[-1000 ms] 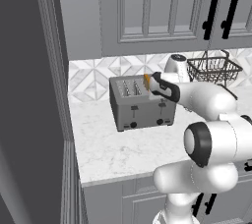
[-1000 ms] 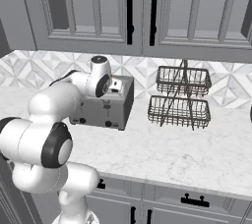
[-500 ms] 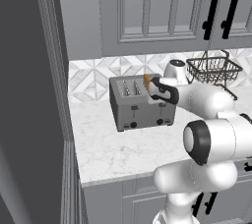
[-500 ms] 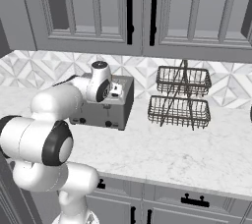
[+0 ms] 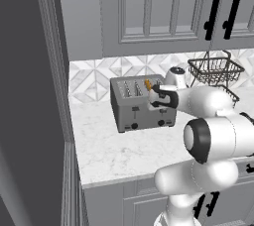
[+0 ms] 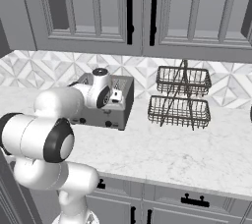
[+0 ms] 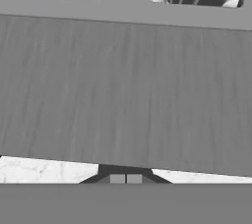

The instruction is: Start the toaster. Once the lever pops up, take the bread to the plate on the dining counter.

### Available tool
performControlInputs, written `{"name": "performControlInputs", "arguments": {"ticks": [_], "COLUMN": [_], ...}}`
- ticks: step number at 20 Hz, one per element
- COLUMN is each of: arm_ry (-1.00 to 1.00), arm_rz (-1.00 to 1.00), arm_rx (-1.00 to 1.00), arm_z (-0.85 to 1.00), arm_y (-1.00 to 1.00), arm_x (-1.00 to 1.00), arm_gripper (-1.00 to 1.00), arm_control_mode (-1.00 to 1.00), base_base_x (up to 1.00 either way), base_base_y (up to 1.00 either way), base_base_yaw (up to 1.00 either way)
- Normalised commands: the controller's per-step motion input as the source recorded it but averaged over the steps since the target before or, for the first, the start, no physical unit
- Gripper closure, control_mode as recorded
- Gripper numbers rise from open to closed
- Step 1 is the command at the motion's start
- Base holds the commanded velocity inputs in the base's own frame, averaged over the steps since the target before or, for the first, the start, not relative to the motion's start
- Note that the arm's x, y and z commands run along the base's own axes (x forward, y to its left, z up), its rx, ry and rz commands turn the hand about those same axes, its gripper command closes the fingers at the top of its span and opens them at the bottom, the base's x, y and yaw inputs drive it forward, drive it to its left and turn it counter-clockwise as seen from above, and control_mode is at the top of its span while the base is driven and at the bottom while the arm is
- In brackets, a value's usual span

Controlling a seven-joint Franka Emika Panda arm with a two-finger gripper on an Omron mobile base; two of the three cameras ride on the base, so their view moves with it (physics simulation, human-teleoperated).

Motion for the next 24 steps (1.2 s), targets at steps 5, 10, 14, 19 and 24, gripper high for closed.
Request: {"name": "performControlInputs", "arguments": {"ticks": [5, 10, 14, 19, 24], "arm_ry": [0.00, 0.00, 0.00, -0.06, -0.14], "arm_rz": [0.00, 0.00, 0.00, 0.00, 0.00], "arm_rx": [0.00, 0.00, 0.00, 0.00, 0.00], "arm_z": [-0.62, -0.57, -0.54, 0.04, 0.26], "arm_y": [0.00, 0.00, 0.00, 0.00, 0.00], "arm_x": [-0.04, 0.00, -0.01, -0.34, -0.43], "arm_gripper": [1.00, 1.00, 1.00, 1.00, 1.00], "arm_control_mode": [-1.00, -1.00, -1.00, -1.00, -1.00], "base_base_x": [0.00, 0.00, 0.00, 0.00, 0.00], "base_base_y": [0.00, 0.00, 0.00, 0.00, 0.00], "base_base_yaw": [0.00, 0.00, 0.00, 0.00, 0.00]}}
